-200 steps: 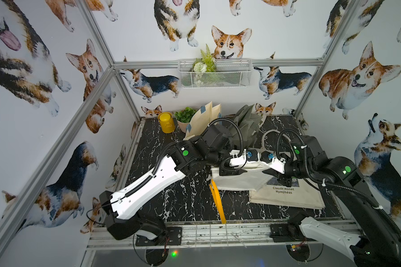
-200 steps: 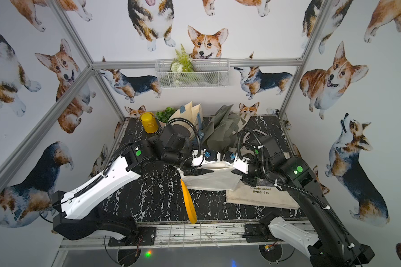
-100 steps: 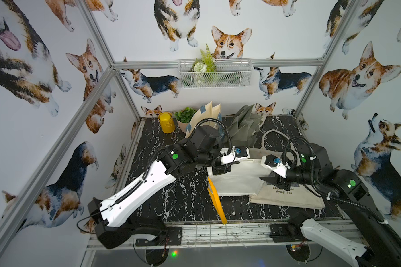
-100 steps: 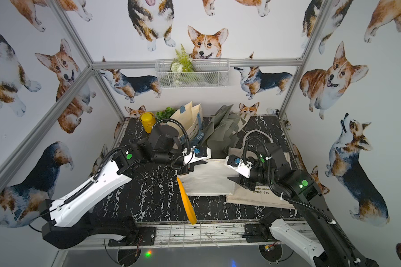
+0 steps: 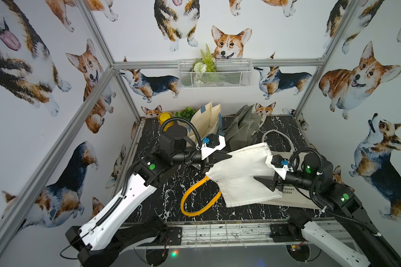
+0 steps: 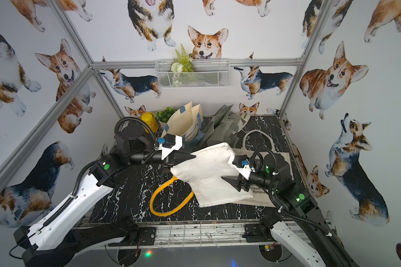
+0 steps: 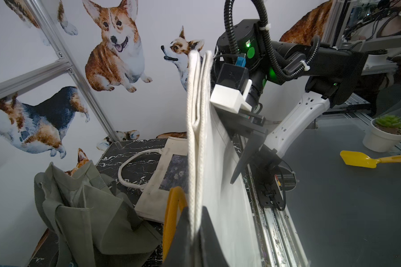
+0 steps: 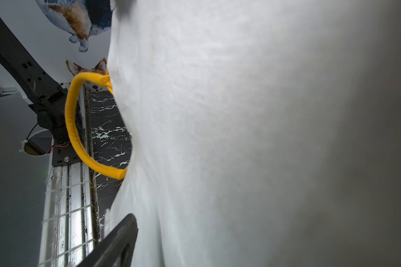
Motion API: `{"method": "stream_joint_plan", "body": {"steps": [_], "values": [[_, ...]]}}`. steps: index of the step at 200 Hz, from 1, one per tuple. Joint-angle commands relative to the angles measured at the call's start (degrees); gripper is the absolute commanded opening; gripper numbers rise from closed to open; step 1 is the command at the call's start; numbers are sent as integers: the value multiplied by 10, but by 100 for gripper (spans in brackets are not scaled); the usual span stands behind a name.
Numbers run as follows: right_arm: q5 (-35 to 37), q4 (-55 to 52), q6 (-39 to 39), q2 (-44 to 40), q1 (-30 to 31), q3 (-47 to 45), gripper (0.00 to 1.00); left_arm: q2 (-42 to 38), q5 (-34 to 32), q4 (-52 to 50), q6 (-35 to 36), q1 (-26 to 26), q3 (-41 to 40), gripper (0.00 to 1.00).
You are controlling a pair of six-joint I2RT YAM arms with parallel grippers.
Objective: Put away the canvas bag
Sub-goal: Press the canvas bag.
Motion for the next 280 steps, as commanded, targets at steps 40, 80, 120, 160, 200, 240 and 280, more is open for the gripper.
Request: {"method": "stream_joint_plan", "body": {"steps": [40,80,120,160,200,240,280], "values": [[19,-52,-39,-7,-7,63,90,-15,30,-32,104,3,18,0],[-24,-103,-35,23,-15,95,93,-15,36,-62,176,4,20,0],[-79,-127,-19,50,-16,75,90,-25,27,9,149,9,5,0],[-23,-52,0,-17,-18,2,70,-41,31,104,78,37,-29,0],[-2,-74,-36,-19,-19,23,16,-25,24,72,82,38,-27,0],[40,-184,-118,28,-19,103,0,10,-31,-63,125,14,46,77],[49,-268,-165,80,-19,166,0,42,-125,-123,192,-79,89,88]]}}
